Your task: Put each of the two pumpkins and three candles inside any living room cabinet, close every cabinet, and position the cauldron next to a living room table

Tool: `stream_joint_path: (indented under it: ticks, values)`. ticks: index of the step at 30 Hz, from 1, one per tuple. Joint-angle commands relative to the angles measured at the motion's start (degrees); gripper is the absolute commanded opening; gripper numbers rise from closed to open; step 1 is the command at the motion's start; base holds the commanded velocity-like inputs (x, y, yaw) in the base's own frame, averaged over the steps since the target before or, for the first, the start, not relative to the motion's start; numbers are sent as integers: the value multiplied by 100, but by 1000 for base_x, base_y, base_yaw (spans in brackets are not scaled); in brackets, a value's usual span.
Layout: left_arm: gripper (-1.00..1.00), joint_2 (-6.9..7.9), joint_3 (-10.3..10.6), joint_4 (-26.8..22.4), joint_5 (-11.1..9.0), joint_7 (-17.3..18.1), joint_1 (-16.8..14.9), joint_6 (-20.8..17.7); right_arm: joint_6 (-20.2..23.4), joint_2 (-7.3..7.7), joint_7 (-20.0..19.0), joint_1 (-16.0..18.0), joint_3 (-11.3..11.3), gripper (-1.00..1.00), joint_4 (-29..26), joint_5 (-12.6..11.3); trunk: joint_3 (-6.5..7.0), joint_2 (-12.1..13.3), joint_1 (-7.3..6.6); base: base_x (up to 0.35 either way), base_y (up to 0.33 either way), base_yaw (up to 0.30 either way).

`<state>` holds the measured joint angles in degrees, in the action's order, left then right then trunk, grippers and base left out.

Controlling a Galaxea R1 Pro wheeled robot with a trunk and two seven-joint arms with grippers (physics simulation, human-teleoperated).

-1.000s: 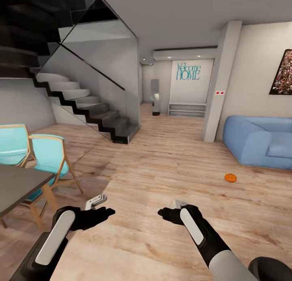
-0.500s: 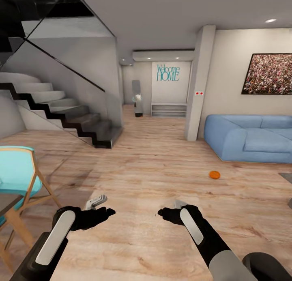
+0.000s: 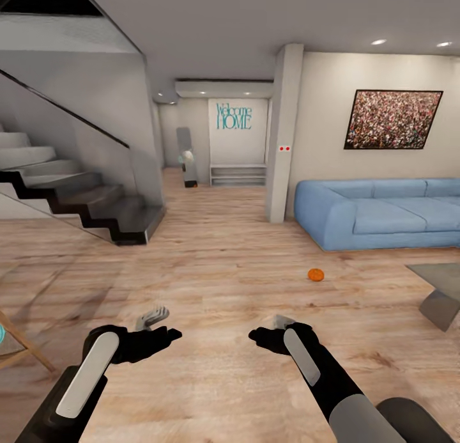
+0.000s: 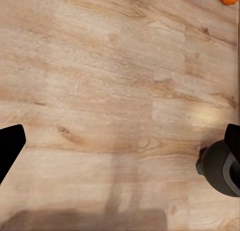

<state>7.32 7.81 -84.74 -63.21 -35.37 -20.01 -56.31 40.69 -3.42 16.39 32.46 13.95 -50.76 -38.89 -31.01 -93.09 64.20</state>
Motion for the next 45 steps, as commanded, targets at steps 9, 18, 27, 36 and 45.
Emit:
stream_joint_path:
  ticks: [9,18,27,36,45]
  values:
    - [100,4,14,-7,-54,-57,-3,0,9,4,57,6,11,100,-4,-58,22,-3,3,304,115,-288]
    - [100,6,-16,-7,-60,-56,-3,-2,9,5,57,6,11,100,-4,-61,52,-3,3,304,114,-286]
    - [100,6,-32,-7,-60,-55,-3,-3,9,3,57,6,11,100,-4,-57,83,-3,3,284,93,-284]
    - [100,6,-32,-7,-59,-51,-3,-3,8,3,57,6,11,100,-4,-57,115,-3,3,144,7,-284]
    - [100,14,-21,-7,-60,-49,-2,-3,6,5,57,6,11,100,-4,-57,147,-3,3,68,0,-282]
